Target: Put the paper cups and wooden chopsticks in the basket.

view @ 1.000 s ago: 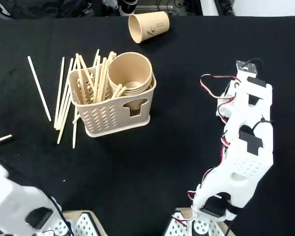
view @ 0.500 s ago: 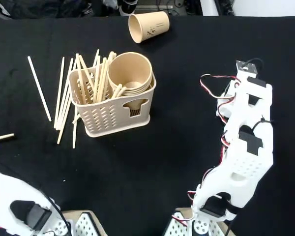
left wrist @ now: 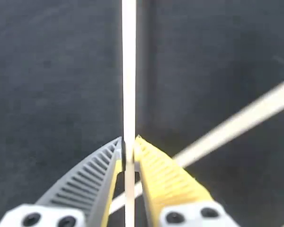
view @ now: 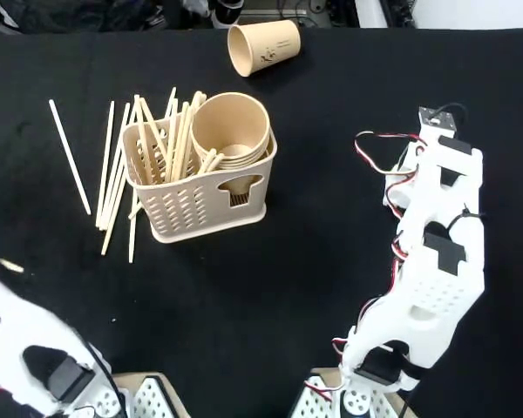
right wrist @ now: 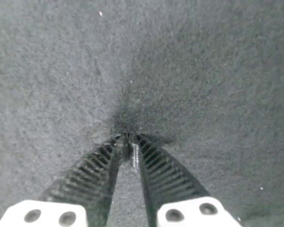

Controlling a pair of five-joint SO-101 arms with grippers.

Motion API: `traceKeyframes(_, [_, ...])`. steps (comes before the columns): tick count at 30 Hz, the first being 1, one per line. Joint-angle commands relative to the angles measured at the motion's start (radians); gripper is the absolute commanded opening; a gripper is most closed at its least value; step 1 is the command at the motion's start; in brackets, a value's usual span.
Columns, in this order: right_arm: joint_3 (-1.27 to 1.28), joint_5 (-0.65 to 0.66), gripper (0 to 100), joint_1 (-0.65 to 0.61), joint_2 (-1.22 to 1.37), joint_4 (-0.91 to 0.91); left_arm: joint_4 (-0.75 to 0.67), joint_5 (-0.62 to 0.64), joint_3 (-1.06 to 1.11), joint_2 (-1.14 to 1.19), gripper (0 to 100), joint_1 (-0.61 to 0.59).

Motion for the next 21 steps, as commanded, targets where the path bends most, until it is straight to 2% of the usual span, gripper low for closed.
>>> traceKeyframes(1, [0.005,0.002,1.2,0.0,-0.024,-0.003,0.028,-0.104,-0.148,-0.063,3,0.096])
traceKeyframes(7, [0.005,0.002,1.2,0.0,-0.024,-0.003,-0.008,-0.302,-0.188,-0.038,3,0.205])
traceKeyframes(13, [0.005,0.002,1.2,0.0,-0.024,-0.003,-0.121,-0.411,-0.197,0.078,3,0.216])
traceKeyframes(21, [0.005,0.002,1.2,0.0,-0.024,-0.003,-0.13,-0.491,-0.197,0.101,3,0.219])
